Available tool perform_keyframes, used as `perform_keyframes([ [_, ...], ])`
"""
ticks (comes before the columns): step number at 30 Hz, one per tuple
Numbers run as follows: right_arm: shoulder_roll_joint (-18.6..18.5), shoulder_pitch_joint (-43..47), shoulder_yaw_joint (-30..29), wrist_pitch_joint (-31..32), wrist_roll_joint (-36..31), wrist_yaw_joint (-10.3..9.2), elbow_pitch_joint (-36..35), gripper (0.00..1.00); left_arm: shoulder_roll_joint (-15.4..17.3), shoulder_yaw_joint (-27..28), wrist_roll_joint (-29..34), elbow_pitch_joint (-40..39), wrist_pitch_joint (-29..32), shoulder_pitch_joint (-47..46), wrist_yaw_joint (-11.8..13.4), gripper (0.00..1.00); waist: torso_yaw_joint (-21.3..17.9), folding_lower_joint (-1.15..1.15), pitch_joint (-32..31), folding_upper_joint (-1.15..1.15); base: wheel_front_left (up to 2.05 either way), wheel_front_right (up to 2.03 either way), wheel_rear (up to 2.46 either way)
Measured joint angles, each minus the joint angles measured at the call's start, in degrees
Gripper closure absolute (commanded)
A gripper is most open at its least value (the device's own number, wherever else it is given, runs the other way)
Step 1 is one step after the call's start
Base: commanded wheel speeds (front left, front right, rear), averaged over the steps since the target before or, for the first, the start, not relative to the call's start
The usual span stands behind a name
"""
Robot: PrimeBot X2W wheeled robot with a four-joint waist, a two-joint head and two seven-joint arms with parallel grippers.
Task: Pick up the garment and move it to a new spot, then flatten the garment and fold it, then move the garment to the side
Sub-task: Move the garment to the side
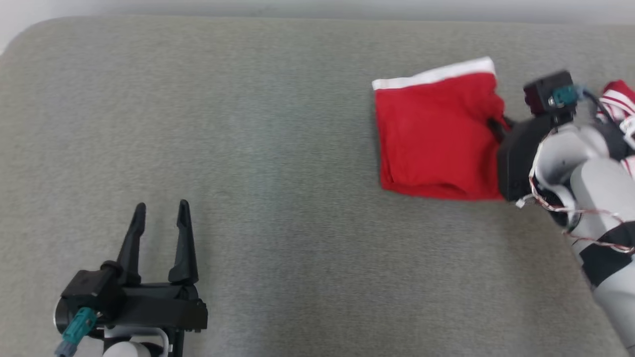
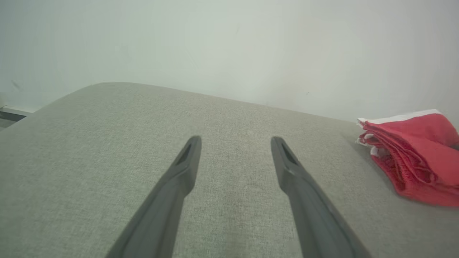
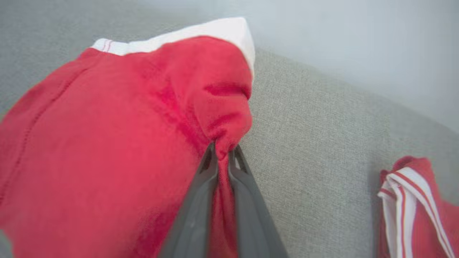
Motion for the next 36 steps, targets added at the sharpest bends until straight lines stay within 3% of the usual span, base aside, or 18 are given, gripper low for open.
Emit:
perform_keyframes([
  [9, -12.1, -5.9, 13.2, 4.0, 7.4, 0.00, -11.4, 1.00, 0.0, 1.0, 1.8, -2.5, 0.0, -0.6, -0.6, 0.00, -7.1, 0.00, 1.1, 0.00, 0.00, 0.00, 0.00],
  [15, -20.4, -8.2, 15.2, 1.5, 7.9, 0.00, -11.5, 1.00, 0.0, 0.6, 2.6, -2.8, 0.0, -1.5, -1.5, 0.00, -12.0, 0.00, 2.7, 0.00, 0.00, 0.00, 0.00],
  [24, -22.6, -11.0, 14.3, -6.0, 2.1, 0.00, -3.7, 1.00, 0.0, 1.4, 5.0, -3.0, 0.0, -3.1, -3.1, 0.00, -14.4, 0.00, 6.7, 0.00, 0.00, 0.00, 0.00],
  [31, -25.0, -14.4, 12.5, -11.1, -5.3, 0.00, 3.1, 1.00, 0.0, 1.7, 6.0, -3.6, 0.0, -5.0, -4.1, 0.00, -13.6, 0.00, 10.4, 0.00, 0.00, 0.00, 0.00],
  [36, -24.2, -14.6, 7.9, -12.3, -9.8, 0.00, 6.7, 1.00, 0.0, 2.3, 6.8, -3.7, 0.0, -5.6, -4.6, 0.00, -12.4, 0.00, 12.3, 0.00, 0.00, 0.00, 0.00],
])
